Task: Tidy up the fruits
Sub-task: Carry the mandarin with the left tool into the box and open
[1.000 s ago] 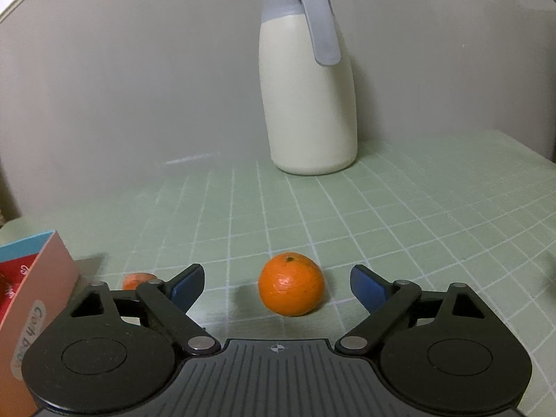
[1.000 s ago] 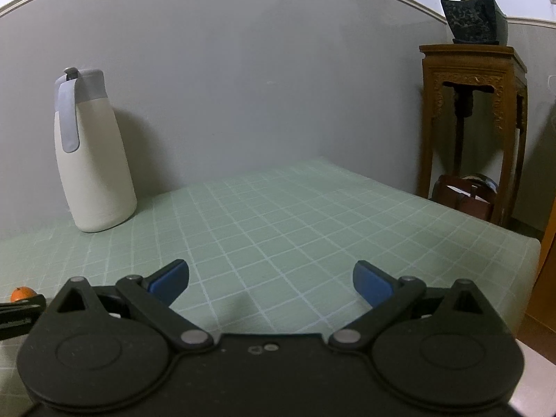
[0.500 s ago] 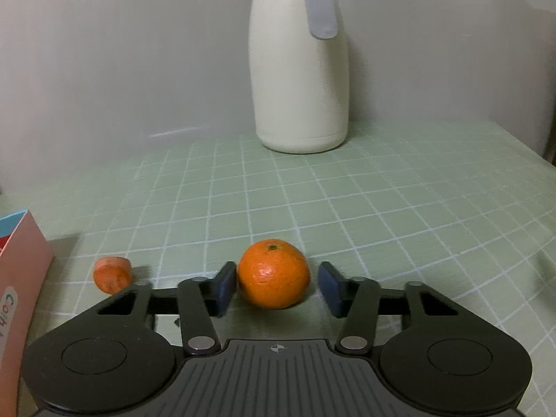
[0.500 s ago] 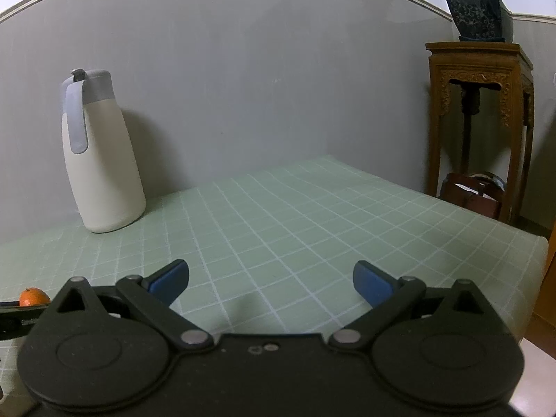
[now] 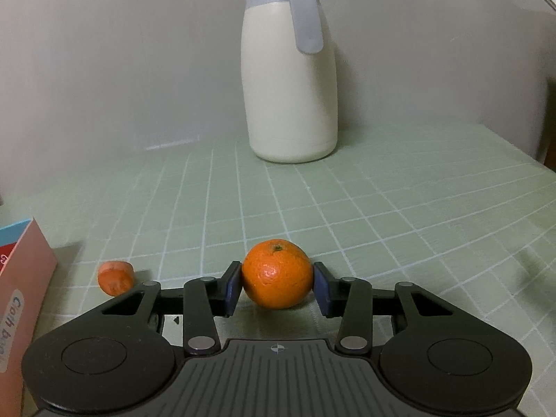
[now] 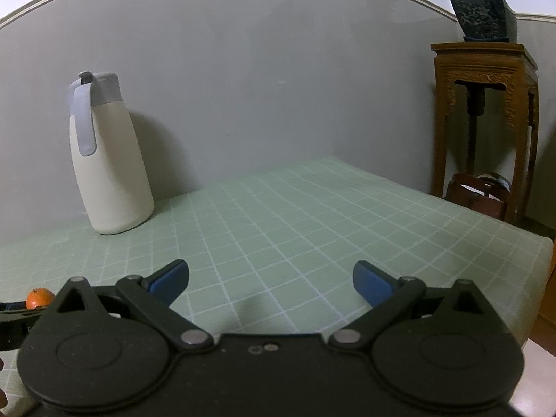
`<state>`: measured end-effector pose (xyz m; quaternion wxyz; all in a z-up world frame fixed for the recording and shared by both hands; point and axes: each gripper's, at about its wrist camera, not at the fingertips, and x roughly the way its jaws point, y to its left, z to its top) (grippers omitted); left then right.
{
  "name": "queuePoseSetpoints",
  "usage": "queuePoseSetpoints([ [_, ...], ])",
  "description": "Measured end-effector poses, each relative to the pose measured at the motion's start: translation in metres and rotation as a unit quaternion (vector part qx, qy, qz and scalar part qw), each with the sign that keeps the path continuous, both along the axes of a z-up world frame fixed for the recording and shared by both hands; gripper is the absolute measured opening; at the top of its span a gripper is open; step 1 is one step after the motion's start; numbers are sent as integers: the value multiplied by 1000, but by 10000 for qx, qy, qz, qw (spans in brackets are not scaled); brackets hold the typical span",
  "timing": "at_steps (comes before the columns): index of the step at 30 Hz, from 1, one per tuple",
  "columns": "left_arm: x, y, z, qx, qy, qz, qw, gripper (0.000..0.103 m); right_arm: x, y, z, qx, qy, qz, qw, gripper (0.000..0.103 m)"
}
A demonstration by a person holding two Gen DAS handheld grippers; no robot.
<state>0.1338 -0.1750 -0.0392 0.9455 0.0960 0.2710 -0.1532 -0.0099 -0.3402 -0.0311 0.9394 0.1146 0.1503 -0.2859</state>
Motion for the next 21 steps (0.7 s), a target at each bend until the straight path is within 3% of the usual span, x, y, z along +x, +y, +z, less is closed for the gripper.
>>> queuePoseSetpoints([
  [11,-21,22,19,-64,-305,102,9995,43,7,13,2,-85,-10,226,9997,101],
  [21,-41,71,46,-99,-683,510,9963,43,19,43,5,-236,-11,639,9977,101],
])
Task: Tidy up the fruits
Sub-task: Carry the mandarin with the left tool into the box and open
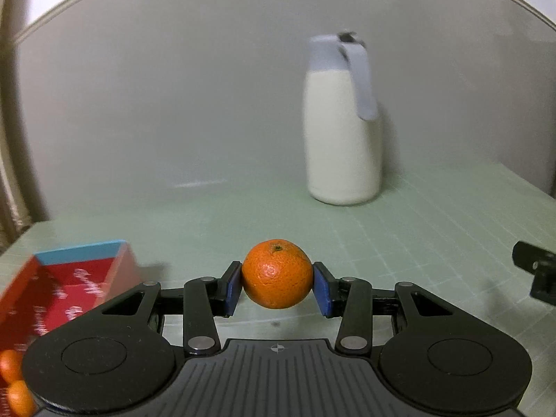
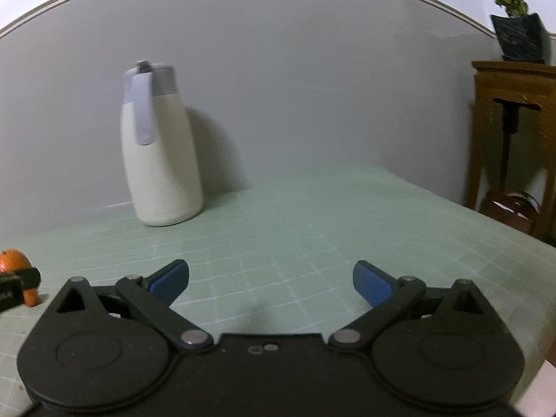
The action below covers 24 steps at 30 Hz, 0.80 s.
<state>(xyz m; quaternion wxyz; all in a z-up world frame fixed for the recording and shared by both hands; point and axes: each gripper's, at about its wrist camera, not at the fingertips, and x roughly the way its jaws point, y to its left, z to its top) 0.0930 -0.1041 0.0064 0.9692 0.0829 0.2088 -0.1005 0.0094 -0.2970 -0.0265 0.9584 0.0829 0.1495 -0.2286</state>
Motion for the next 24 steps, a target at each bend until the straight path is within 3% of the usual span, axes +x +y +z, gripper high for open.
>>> queuePoseSetpoints([
  [14,-13,111,10,43,-215,1164,9930,43,31,81,1,-417,35,1050,9936,101],
  [24,-7,163,-7,112,11,1761,9843,43,45,119,-1,-487,57,1530,9870,101],
])
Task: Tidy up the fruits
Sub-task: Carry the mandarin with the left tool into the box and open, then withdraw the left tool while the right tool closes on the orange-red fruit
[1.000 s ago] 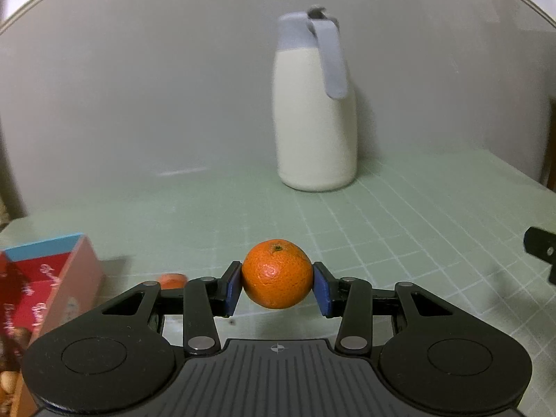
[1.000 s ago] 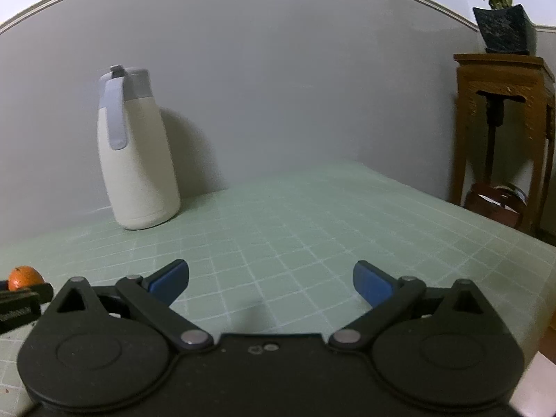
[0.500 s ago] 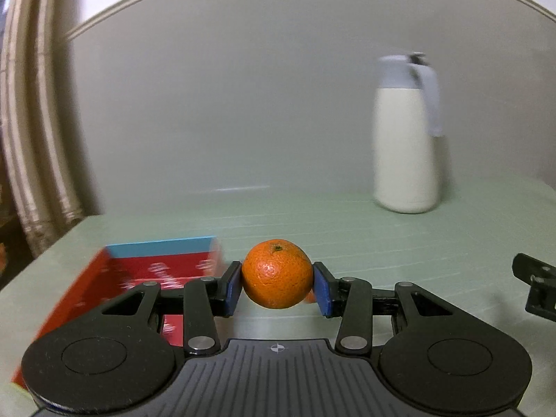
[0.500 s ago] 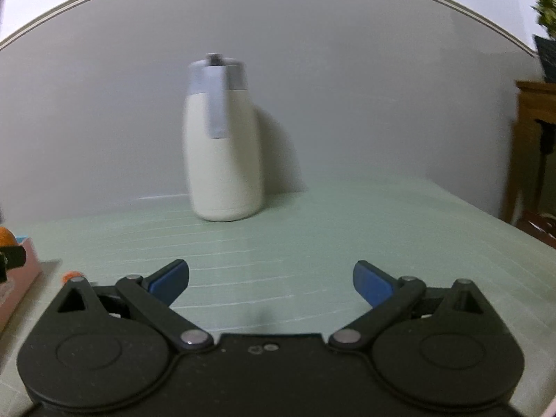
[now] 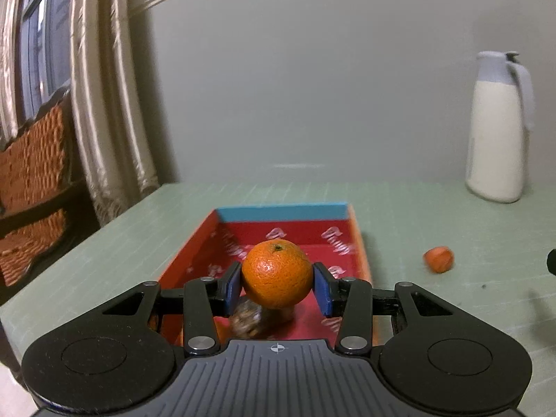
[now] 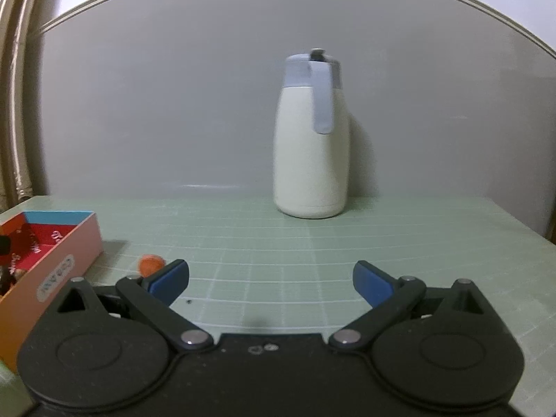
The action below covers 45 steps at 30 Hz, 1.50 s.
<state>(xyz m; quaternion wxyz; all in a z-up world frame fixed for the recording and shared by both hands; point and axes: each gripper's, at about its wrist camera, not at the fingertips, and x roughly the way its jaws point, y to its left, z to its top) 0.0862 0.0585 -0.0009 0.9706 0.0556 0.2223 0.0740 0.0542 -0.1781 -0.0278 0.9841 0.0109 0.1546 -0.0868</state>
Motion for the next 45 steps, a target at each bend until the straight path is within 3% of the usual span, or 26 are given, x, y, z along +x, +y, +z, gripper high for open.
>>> queuePoseSetpoints([
  [11,15,6,-14,-148,303,3,9994,43,8,32,-3,-72,65,354,9993,101],
  [27,26,-1,-21,-133,433,60,9990,44,11,34,-5,-65,118,388,9992,101],
  [29,27,-1,-21,-130,441,108,9989,49,11,34,-5,-47,114,396,9991,101],
  [31,27,-1,-21,-157,428,179,9988,70,11,34,-5,-32,118,406,9991,101],
  [34,23,-3,-16,-73,248,215,9994,85,12,33,-4,9,141,448,9989,101],
  [40,18,-4,-10,-8,113,221,9997,96,12,35,-4,3,150,548,9984,101],
  [45,7,-1,-4,-2,-16,204,9998,99,14,33,-5,113,200,565,9981,101],
])
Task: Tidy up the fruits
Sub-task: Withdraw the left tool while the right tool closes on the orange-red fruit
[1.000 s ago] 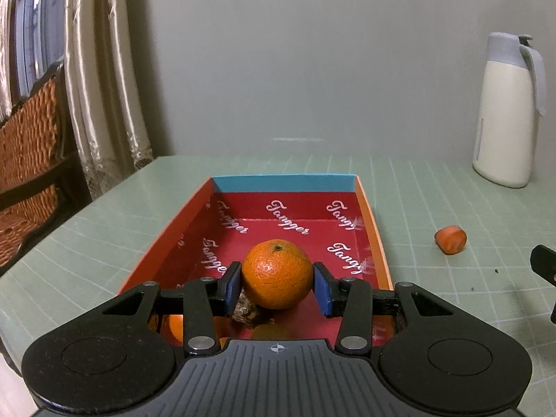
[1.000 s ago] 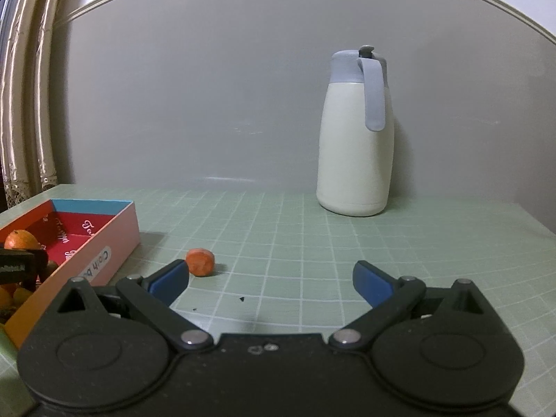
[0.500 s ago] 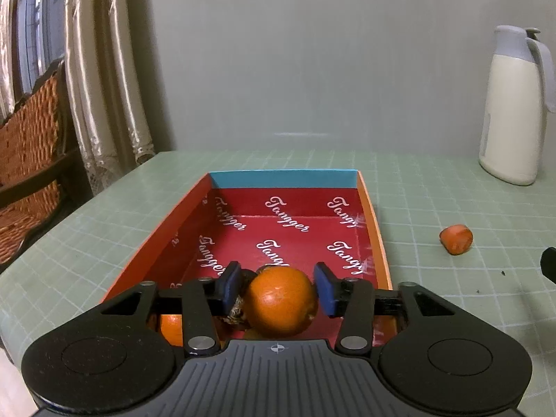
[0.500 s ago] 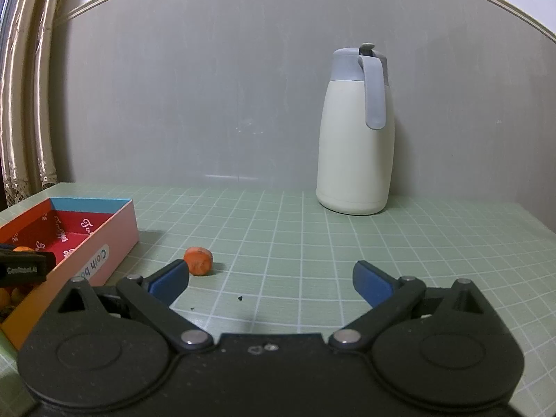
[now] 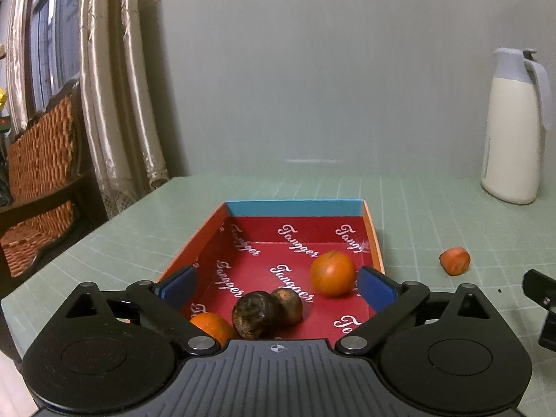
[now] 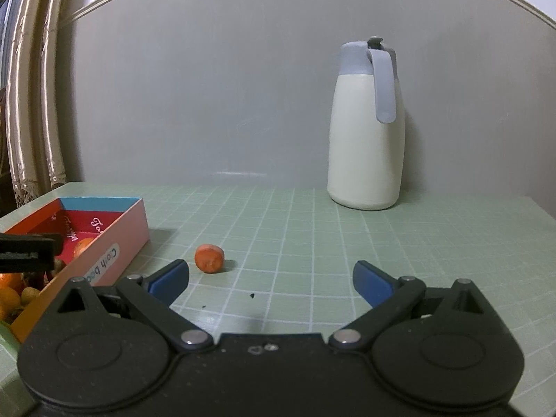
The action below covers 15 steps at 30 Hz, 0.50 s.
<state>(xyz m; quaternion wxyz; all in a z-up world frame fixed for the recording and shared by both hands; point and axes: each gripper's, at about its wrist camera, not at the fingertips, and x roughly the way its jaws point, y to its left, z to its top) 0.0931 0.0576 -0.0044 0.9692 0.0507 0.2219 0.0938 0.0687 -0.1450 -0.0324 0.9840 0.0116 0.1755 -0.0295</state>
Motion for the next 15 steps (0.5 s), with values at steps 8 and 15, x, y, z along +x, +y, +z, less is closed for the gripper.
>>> queuePoseSetpoints([
  [8,-22,11,9,165,-191,53,9997,103,4,4,-2,22,70,103,9999,101],
  [15,-41,39,7,99,-249,426,9987,103,10,13,-5,42,162,282,9995,101],
])
